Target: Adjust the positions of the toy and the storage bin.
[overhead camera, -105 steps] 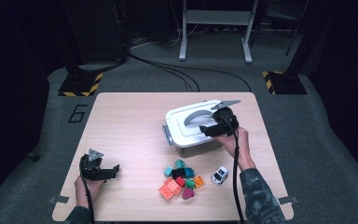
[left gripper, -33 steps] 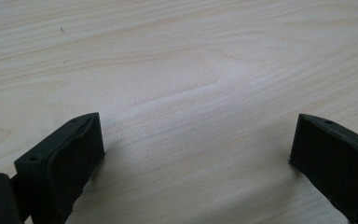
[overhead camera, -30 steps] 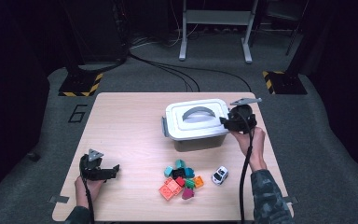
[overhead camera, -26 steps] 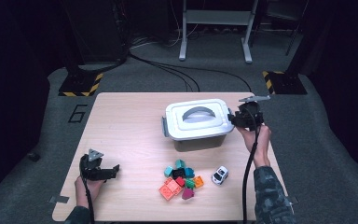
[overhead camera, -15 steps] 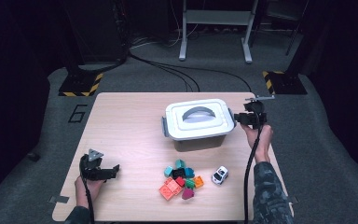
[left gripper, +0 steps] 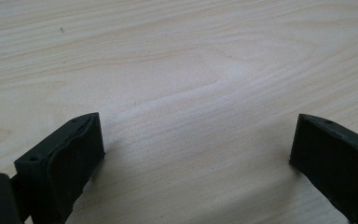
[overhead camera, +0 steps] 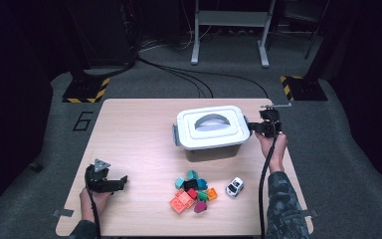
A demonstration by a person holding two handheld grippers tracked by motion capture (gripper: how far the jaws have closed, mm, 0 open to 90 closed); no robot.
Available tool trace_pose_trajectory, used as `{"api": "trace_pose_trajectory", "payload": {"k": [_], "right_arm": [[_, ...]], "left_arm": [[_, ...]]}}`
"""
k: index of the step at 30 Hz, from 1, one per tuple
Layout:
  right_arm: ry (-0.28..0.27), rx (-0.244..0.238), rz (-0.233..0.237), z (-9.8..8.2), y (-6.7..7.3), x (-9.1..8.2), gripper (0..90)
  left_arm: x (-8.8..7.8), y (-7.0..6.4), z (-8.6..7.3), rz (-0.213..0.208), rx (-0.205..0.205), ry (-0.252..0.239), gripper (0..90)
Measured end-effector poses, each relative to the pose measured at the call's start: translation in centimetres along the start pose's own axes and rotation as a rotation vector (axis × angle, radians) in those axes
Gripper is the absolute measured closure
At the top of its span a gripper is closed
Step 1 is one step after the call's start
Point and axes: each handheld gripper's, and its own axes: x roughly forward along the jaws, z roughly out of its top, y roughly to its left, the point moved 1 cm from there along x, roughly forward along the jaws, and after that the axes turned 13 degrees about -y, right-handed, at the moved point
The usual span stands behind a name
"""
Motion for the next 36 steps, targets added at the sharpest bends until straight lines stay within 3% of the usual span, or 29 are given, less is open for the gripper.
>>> {"api": "trace_pose_trajectory", "payload": {"k": [8, 11, 13, 15, 19, 22, 23, 24, 26, 28, 36], "right_arm": [[0.000, 0.044, -0.016, -1.1, 0.5, -1.5, 83.9], [-0.012, 0.035, -0.006, -1.7, 0.7, -2.2, 82.2], [-0.013, 0.003, -0.004, -1.8, 0.5, -2.5, 70.9], [-0.017, 0.002, 0.012, -1.7, 0.3, -2.7, 65.7], [-0.064, -0.058, 0.053, -0.2, 0.3, -4.2, 57.0], [-0.062, -0.129, 0.104, 1.0, 1.6, -4.6, 52.7], [-0.062, -0.129, 0.104, 1.0, 1.6, -4.6, 52.7], [-0.051, -0.189, 0.150, 1.6, 2.7, -4.2, 49.6], [-0.033, -0.232, 0.187, 2.0, 3.9, -3.7, 46.8], [-0.014, -0.264, 0.244, 2.5, 5.2, -2.8, 43.9], [0.046, -0.364, 0.356, 3.8, 8.6, 0.2, 39.1]], "left_arm": [[0.0, 0.0, 0.0, -0.002, -0.001, -0.001, 2.5], [0.0, 0.0, 0.0, -0.003, 0.000, 0.003, 2.5], [0.0, 0.0, 0.0, -0.003, 0.000, 0.003, 2.5], [0.0, 0.0, 0.0, -0.003, 0.000, 0.003, 2.6], [0.0, 0.0, 0.0, -0.002, 0.000, 0.002, 2.6], [0.0, 0.0, 0.0, -0.002, 0.000, 0.003, 2.6], [0.0, 0.0, 0.0, -0.002, 0.000, 0.003, 2.6], [0.0, 0.0, 0.0, -0.002, -0.001, -0.003, 2.5], [0.0, 0.0, 0.0, -0.002, -0.002, -0.006, 2.6], [0.0, 0.0, 0.0, -0.002, -0.002, -0.006, 2.6], [0.1, 0.0, 0.0, 0.001, -0.003, -0.010, 2.6]]}}
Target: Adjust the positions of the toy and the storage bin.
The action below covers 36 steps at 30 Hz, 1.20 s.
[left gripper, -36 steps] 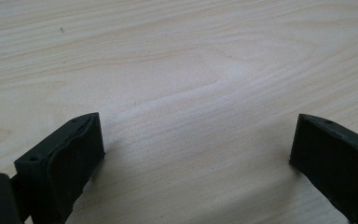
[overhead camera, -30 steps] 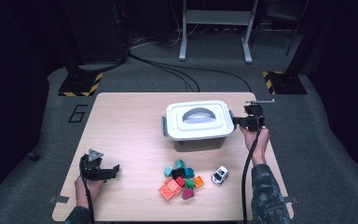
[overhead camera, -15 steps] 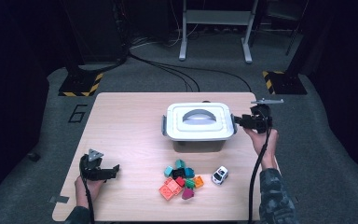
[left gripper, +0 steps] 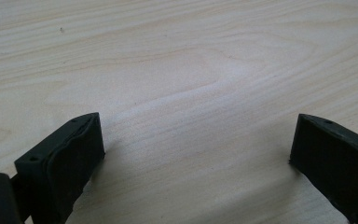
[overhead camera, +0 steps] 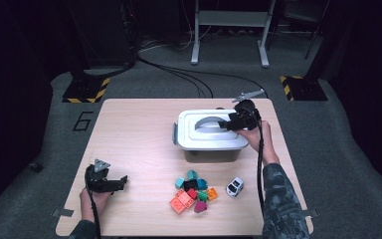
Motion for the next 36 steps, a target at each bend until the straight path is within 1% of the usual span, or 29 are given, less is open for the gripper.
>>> {"api": "trace_pose_trajectory", "payload": {"k": [1, 3, 4, 6, 7, 8, 9, 10, 11, 12, 13, 14, 16, 17, 18, 19, 20, 21, 23, 25, 27, 30, 34, 36], "right_arm": [[0.007, -0.004, 0.000, 0.2, 0.1, 0.3, 39.7], [0.015, -0.015, 0.030, 0.6, 0.3, 0.8, 42.4], [0.024, -0.030, 0.023, 0.8, 0.4, 1.1, 45.2], [0.030, -0.030, 0.037, 0.8, 0.6, 1.5, 46.2], [0.031, -0.030, 0.033, 0.8, 0.7, 1.5, 46.5], [0.030, -0.030, 0.038, 0.8, 0.7, 1.5, 48.0], [0.019, -0.040, 0.046, 0.8, 0.7, 1.5, 50.0], [0.008, -0.021, 0.056, 0.8, 0.7, 1.3, 56.4], [-0.014, -0.019, 0.067, 0.8, 0.7, 1.1, 62.9], [-0.017, -0.020, 0.056, 0.9, 0.8, 0.9, 62.9], [-0.006, -0.029, 0.049, 0.9, 1.0, 1.0, 62.6], [-0.005, -0.026, 0.044, 0.9, 1.0, 0.9, 62.8], [-0.007, -0.029, 0.041, 0.8, 1.0, 0.9, 62.6], [-0.003, -0.026, 0.039, 0.8, 1.1, 1.0, 60.2], [0.005, -0.039, 0.036, 0.9, 1.0, 1.0, 56.5], [0.019, -0.045, 0.037, 0.9, 1.0, 1.1, 50.5], [0.036, -0.033, 0.036, 0.8, 1.0, 1.3, 48.2], [0.037, -0.048, 0.036, 0.7, 0.9, 1.5, 48.2], [0.060, -0.048, 0.039, 0.6, 0.9, 1.9, 46.0], [0.074, -0.060, 0.025, 0.5, 0.9, 2.3, 51.3], [0.072, -0.062, 0.015, 0.5, 1.0, 2.5, 52.8], [0.068, -0.074, 0.013, 0.4, 1.0, 2.4, 53.7], [0.068, -0.043, -0.009, 0.3, 1.3, 2.5, 54.6], [0.070, -0.038, -0.019, 0.3, 1.7, 2.5, 55.5]], "left_arm": [[0.0, 0.0, 0.0, 0.000, 0.000, 0.000, 2.6], [0.0, 0.0, 0.0, -0.001, 0.000, 0.000, 2.6], [0.0, 0.0, 0.0, -0.001, -0.001, 0.000, 2.7], [0.0, 0.0, 0.0, -0.002, 0.002, 0.005, 2.8], [0.0, 0.0, 0.0, -0.003, 0.001, 0.005, 2.8], [0.0, 0.0, 0.0, -0.002, 0.001, 0.005, 2.8], [0.0, 0.0, 0.0, -0.002, 0.001, 0.004, 2.8], [0.0, 0.0, 0.0, -0.002, 0.001, 0.005, 2.7], [0.0, 0.0, 0.0, -0.002, 0.001, 0.004, 2.8], [0.0, 0.0, 0.0, -0.002, 0.001, 0.004, 2.7], [-0.1, 0.0, 0.0, -0.005, 0.002, 0.012, 2.8], [-0.1, 0.0, 0.1, -0.005, 0.004, 0.013, 2.8], [-0.1, 0.0, 0.1, -0.004, 0.004, 0.013, 2.8], [0.0, 0.0, 0.0, -0.003, 0.002, 0.004, 2.9], [0.0, 0.0, 0.0, -0.004, 0.003, 0.005, 2.9], [0.0, 0.0, 0.0, -0.003, 0.002, 0.005, 2.9], [0.0, 0.0, 0.0, -0.003, 0.002, 0.004, 2.9], [0.0, 0.0, 0.0, -0.004, 0.003, 0.005, 2.9], [-0.1, 0.0, 0.1, -0.004, 0.004, 0.012, 2.9], [-0.1, 0.0, 0.0, -0.005, 0.003, 0.012, 2.9], [-0.1, 0.0, 0.1, -0.005, 0.003, 0.012, 2.9], [-0.1, 0.0, 0.1, -0.007, 0.003, 0.012, 2.9], [0.0, 0.0, 0.0, -0.004, 0.000, 0.005, 2.9], [0.0, 0.0, 0.0, -0.003, 0.001, 0.004, 2.9]]}}
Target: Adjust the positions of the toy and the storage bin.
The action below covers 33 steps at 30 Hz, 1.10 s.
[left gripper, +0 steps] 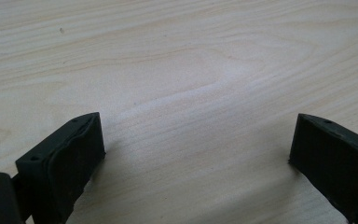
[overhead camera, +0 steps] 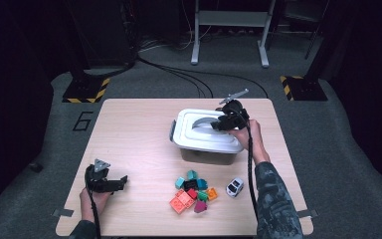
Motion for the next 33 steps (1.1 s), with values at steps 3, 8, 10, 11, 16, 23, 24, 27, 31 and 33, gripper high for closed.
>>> {"api": "trace_pose_trajectory", "payload": {"k": [3, 8, 10, 11, 16, 23, 24, 27, 31, 33], "right_arm": [[0.005, 0.028, -0.027, 0.1, 0.5, 0.1, 55.8], [0.007, 0.063, -0.096, 0.3, 1.6, 0.4, 56.4], [0.008, 0.070, -0.104, 0.3, 1.7, 0.4, 56.1], [0.007, 0.063, -0.092, 0.3, 1.7, 0.4, 55.1], [-0.042, 0.014, 0.003, 0.8, 1.3, 0.3, 51.1], [-0.010, -0.055, 0.043, 1.3, 1.3, 1.4, 58.6], [-0.009, -0.048, 0.038, 1.3, 1.4, 1.4, 59.2], [0.001, -0.062, 0.035, 1.4, 1.9, 1.4, 61.9], [0.001, -0.053, 0.012, 1.4, 2.8, 1.7, 63.8], [0.003, -0.049, 0.002, 1.5, 3.2, 1.7, 64.3]], "left_arm": [[0.0, 0.0, 0.0, 0.000, 0.000, 0.000, 2.9], [0.0, 0.0, 0.0, 0.001, 0.000, 0.000, 2.9], [0.0, 0.0, 0.0, 0.000, 0.000, 0.001, 2.9], [0.0, 0.0, 0.0, 0.001, 0.000, 0.001, 2.9], [0.0, 0.0, 0.0, 0.000, -0.001, 0.001, 2.9], [0.0, 0.0, 0.0, 0.003, -0.004, -0.003, 3.0], [0.0, -0.1, 0.0, 0.002, -0.015, -0.002, 3.0], [0.0, -0.1, 0.0, 0.000, -0.013, 0.000, 3.0], [0.0, -0.1, 0.0, 0.003, -0.013, -0.005, 3.1], [0.0, -0.1, 0.0, 0.004, -0.014, -0.004, 3.1]]}}
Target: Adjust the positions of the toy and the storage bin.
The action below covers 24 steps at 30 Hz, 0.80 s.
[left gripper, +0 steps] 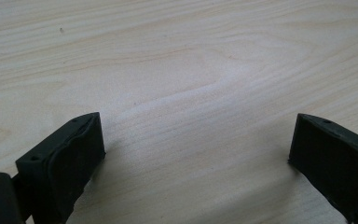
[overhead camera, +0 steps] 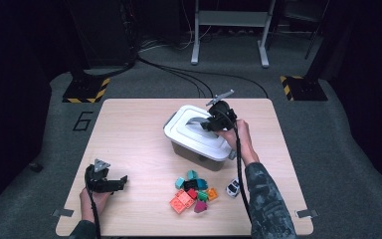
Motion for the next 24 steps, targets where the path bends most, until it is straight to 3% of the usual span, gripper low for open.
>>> {"api": "trace_pose_trajectory", "payload": {"k": [7, 14, 24], "right_arm": [[-0.010, 0.003, -0.035, 0.0, 1.0, 0.2, 65.7], [-0.025, -0.002, -0.041, -0.1, 1.2, 0.4, 66.4], [-0.031, -0.035, 0.043, -0.1, 0.6, 0.5, 67.6]], "left_arm": [[0.0, 0.0, 0.0, 0.000, 0.000, -0.001, 3.1], [0.0, 0.0, 0.0, 0.000, 0.001, 0.000, 3.0], [0.0, 0.0, 0.0, 0.000, -0.001, -0.001, 3.1]]}}
